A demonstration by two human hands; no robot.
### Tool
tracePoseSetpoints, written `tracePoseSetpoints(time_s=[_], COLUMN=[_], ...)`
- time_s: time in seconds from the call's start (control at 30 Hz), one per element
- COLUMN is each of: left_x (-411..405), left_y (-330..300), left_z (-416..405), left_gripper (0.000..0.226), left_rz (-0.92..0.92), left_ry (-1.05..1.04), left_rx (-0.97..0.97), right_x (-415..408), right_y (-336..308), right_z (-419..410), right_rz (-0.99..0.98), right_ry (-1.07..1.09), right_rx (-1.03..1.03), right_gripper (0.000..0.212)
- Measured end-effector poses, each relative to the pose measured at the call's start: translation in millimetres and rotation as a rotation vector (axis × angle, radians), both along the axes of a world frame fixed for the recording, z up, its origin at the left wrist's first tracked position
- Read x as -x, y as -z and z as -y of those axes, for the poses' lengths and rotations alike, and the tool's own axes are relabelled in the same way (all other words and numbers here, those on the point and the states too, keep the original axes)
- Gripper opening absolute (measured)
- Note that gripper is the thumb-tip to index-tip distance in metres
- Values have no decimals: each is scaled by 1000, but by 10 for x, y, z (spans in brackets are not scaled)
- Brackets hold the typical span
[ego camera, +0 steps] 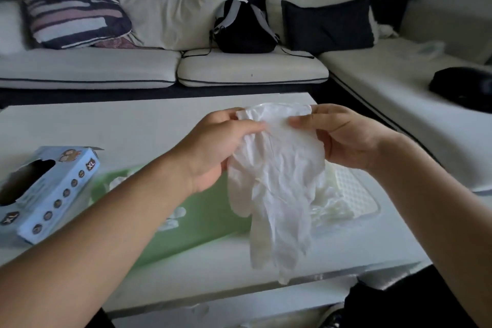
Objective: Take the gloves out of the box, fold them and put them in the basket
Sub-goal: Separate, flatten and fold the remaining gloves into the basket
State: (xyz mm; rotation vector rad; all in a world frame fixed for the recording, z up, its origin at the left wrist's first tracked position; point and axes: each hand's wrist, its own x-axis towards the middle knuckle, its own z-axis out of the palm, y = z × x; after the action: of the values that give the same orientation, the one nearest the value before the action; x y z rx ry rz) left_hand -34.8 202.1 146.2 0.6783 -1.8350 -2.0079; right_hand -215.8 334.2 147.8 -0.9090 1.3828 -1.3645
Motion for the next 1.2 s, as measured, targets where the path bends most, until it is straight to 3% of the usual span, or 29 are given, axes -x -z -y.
tracePoseSetpoints(time_s=[0.13,0.33,0.43,0.5,0.57,0.6,0.7,0.77,0.9,1.03,1.13,1.2], left_x=[367,941,1107,1145,1100,1048,870,780,700,628,677,771], left_y=[27,-354,-259,29,409,599,1053,1219,1241,1094,1004,984], left_z=[28,212,243,236,190,148,-41,-190,-357,-468,-436,-384], left_gripper=[20,20,29,43,46,43,23,20,20,30,29,31], left_rz=[45,-271,-261,-174,-105,-70,59,103,187,252,197,318], left_ry=[-12,-15,-9,-26,34,83,249,356,504,591,408,286], left_rx=[22,168,401,538,589,626,735,865,1197,1274,1266,1348], right_x=[286,649,802,895,918,918,906,892,768,666,666,642], right_y=[20,-234,-134,55,277,386,645,756,817,597,552,650], right_z=[22,161,108,15,-139,-219,-427,-515,-589,-618,-497,-356], right_rz=[-109,-355,-431,-597,-753,-807,-999,-1018,-1111,-1036,-1021,-1114], right_ry=[131,431,464,454,380,317,79,-55,-225,-270,-36,-57], right_rx=[-82,276,346,252,80,-18,-268,-377,-480,-536,-388,-400], right_gripper=[37,33,38,42,22,13,14,15,21,30,31,37])
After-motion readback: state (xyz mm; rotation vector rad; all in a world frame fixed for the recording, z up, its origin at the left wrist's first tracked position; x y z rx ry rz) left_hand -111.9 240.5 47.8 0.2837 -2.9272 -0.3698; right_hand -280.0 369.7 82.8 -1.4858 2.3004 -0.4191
